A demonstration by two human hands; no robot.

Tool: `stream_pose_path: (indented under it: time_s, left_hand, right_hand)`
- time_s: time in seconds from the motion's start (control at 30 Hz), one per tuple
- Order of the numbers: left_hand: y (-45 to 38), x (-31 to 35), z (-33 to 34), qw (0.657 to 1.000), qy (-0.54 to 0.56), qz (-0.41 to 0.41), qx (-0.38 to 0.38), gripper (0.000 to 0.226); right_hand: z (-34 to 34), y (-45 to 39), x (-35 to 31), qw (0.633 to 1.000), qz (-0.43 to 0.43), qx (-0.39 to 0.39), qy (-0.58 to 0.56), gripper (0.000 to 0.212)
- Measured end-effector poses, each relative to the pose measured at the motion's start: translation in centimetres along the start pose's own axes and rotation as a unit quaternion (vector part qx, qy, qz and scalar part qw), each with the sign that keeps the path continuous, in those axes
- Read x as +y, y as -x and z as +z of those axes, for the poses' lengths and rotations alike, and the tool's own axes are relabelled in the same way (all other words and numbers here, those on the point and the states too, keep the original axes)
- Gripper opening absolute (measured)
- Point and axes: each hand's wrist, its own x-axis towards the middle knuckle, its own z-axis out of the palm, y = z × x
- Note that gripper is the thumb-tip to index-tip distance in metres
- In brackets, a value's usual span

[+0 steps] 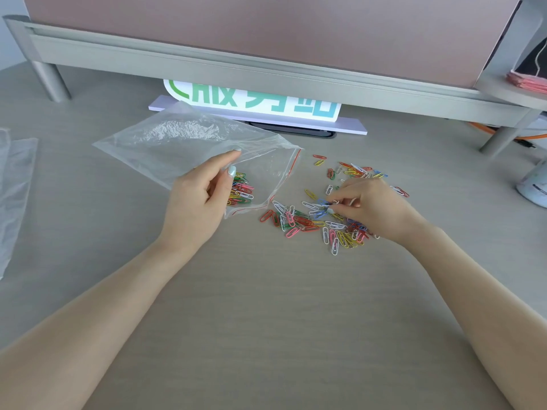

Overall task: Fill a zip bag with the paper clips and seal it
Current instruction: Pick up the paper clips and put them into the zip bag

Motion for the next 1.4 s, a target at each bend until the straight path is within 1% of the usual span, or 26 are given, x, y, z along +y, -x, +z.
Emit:
stream_pose_path:
  time_s: [0.17, 0.3, 0.4, 0.5, 0.57, 0.63, 0.77, 0.87, 1.03, 1.07, 1.1, 1.17, 1.27, 1.33, 1.4]
  left_hand:
    - [-0.1, 0.0, -0.1, 1.0, 0.001, -0.001, -0.002, 0.034]
    - [0.0, -0.1, 0.0, 1.0, 0.005, -0.006, -0.003, 0.034]
    - [0.0, 0.0, -0.2, 1.0, 0.004, 0.0, -0.006, 0.034]
    - [0.0, 0.1, -0.1, 1.0, 0.0, 0.011, -0.003, 0.033]
    - [0.0, 0.2, -0.1, 1.0, 0.001, 0.013, 0.001, 0.033]
    - [-0.1, 0.1, -0.2, 1.0, -0.002, 0.013, 0.006, 0.034]
    - [-0.1, 0.0, -0.1, 1.0, 0.001, 0.008, 0.011, 0.034]
    - [-0.1, 0.0, -0.1, 1.0, 0.008, 0.007, 0.012, 0.034]
    - [-0.2, -0.2, 0.0, 1.0, 0.011, 0.006, 0.009, 0.035]
    - [-0.2, -0.2, 0.0, 1.0, 0.012, 0.007, 0.01, 0.035]
    - [-0.2, -0.1, 0.0, 1.0, 0.013, 0.006, 0.01, 0.034]
    - [-0.2, -0.2, 0.0, 1.0, 0.017, 0.001, 0.011, 0.034]
    - [-0.2, -0.4, 0.0, 1.0, 0.021, -0.005, 0.013, 0.034]
    - [-0.2, -0.5, 0.0, 1.0, 0.023, -0.005, 0.01, 0.033]
    - [-0.2, -0.5, 0.0, 1.0, 0.025, -0.006, 0.006, 0.033]
  right_hand:
    - [0.1, -0.1, -0.3, 0.991, 0.082, 0.028, -0.105, 0.012]
    - [0.0, -1.0, -1.5, 0.974, 0.104, 0.037, -0.2, 0.011]
    - [0.4, -2.6, -3.3, 0.965, 0.093, 0.025, -0.245, 0.01]
    - [1.9, -5.0, -6.0, 0.968, 0.078, -0.008, -0.237, 0.008]
    - [3.1, -6.6, -7.9, 0.975, 0.047, -0.021, -0.214, 0.018]
    - [4.0, -8.2, -9.4, 0.982, 0.024, -0.017, -0.187, 0.024]
    - [5.9, -10.8, -9.9, 0.99, 0.041, 0.003, -0.137, 0.021]
    - [6.7, -11.9, -9.9, 0.994, 0.049, -0.013, -0.093, 0.02]
    - [6.0, -11.2, -10.5, 0.997, 0.059, -0.016, -0.049, 0.018]
    - [6.0, -11.0, -10.5, 0.998, 0.057, -0.018, -0.037, 0.015]
    - [6.0, -10.7, -10.5, 0.998, 0.048, -0.019, -0.028, 0.016]
    - [5.9, -10.4, -10.1, 0.998, 0.025, -0.026, -0.051, 0.02]
    - [4.1, -9.0, -9.0, 0.99, 0.02, -0.031, -0.138, 0.025]
    - [2.3, -7.7, -7.6, 0.988, 0.021, -0.014, -0.155, 0.022]
    - [0.8, -6.1, -5.9, 0.988, 0.031, -0.017, -0.149, 0.02]
